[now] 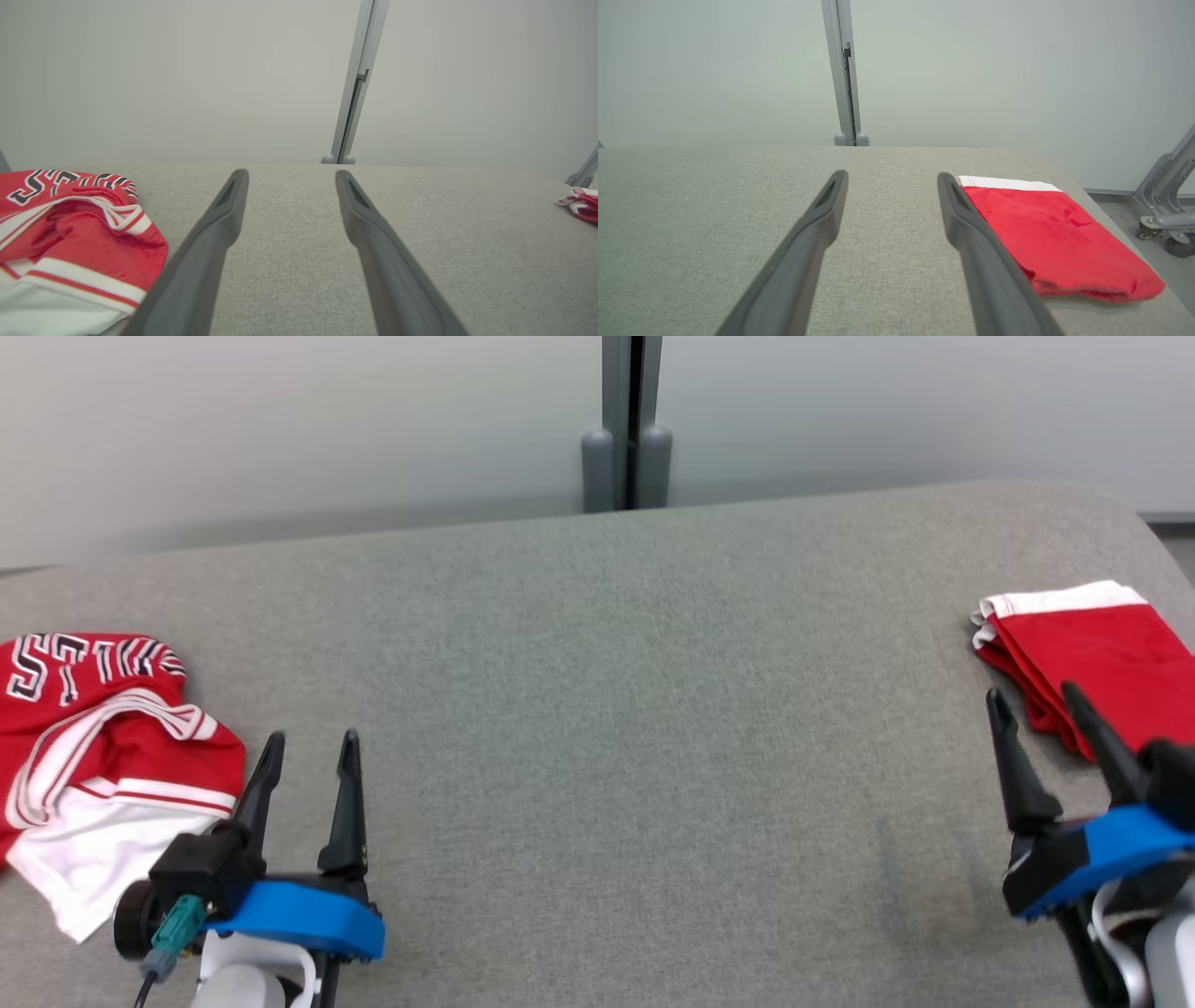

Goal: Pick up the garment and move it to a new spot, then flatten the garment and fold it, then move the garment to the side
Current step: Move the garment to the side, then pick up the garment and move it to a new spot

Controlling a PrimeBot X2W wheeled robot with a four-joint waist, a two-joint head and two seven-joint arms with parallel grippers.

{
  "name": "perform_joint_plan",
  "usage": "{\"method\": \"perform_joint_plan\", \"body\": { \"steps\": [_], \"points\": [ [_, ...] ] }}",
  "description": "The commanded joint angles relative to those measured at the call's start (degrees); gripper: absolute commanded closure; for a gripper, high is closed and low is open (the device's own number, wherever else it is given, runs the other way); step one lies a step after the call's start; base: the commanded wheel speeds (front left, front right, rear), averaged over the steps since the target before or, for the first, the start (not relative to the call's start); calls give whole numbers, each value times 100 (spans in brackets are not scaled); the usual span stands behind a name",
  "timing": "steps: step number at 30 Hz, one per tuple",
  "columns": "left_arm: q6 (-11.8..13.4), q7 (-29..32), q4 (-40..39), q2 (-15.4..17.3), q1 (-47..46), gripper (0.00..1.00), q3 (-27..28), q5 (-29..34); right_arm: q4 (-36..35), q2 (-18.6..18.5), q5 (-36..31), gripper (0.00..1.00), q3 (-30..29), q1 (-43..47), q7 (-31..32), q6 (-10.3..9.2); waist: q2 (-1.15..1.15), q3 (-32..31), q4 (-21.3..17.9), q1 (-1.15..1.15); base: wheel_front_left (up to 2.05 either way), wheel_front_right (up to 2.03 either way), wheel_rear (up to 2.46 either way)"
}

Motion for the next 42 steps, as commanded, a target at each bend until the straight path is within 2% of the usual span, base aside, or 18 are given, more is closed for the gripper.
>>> {"method": "perform_joint_plan", "body": {
  "steps": [1, 6, 14, 25, 28, 35, 42],
  "points": [
    [31, -34, 60, 26, 139, 0, 64, -29, -286, 187, 32, 0, -26, 364, -88, 1, 0, -170, 20, 2, 0, 0, 0],
    [33, -40, 187, 4, 416, 0, 170, -55, -617, 526, -154, 0, -108, 948, -263, 2, 0, -446, 176, 2, 0, 0, 0],
    [36, -43, 201, -82, 703, 0, 312, 0, -412, 788, -415, 0, -139, 1280, -445, 2, 0, -651, 311, 2, 0, 0, 0],
    [-6, -44, 194, -138, 670, 0, 374, 67, -377, 891, -464, 0, -115, 1259, -348, 2, 0, -602, 382, 2, 0, 0, 0],
    [-20, -44, 201, -156, 639, 0, 377, 86, -255, 791, -390, 0, -125, 1285, -436, 2, 0, -598, 482, 2, 0, 0, 0],
    [-19, -44, 175, -168, 621, 0, 429, 141, -19, 678, -308, 0, -42, 1127, -559, 2, 0, -564, 1014, 2, 0, 0, 0],
    [-33, -44, 188, -139, 669, 0, 500, 146, 151, 671, -302, 0, 52, 1040, -651, 2, 0, -556, 1803, 2, 0, 0, 0]
  ]
}}
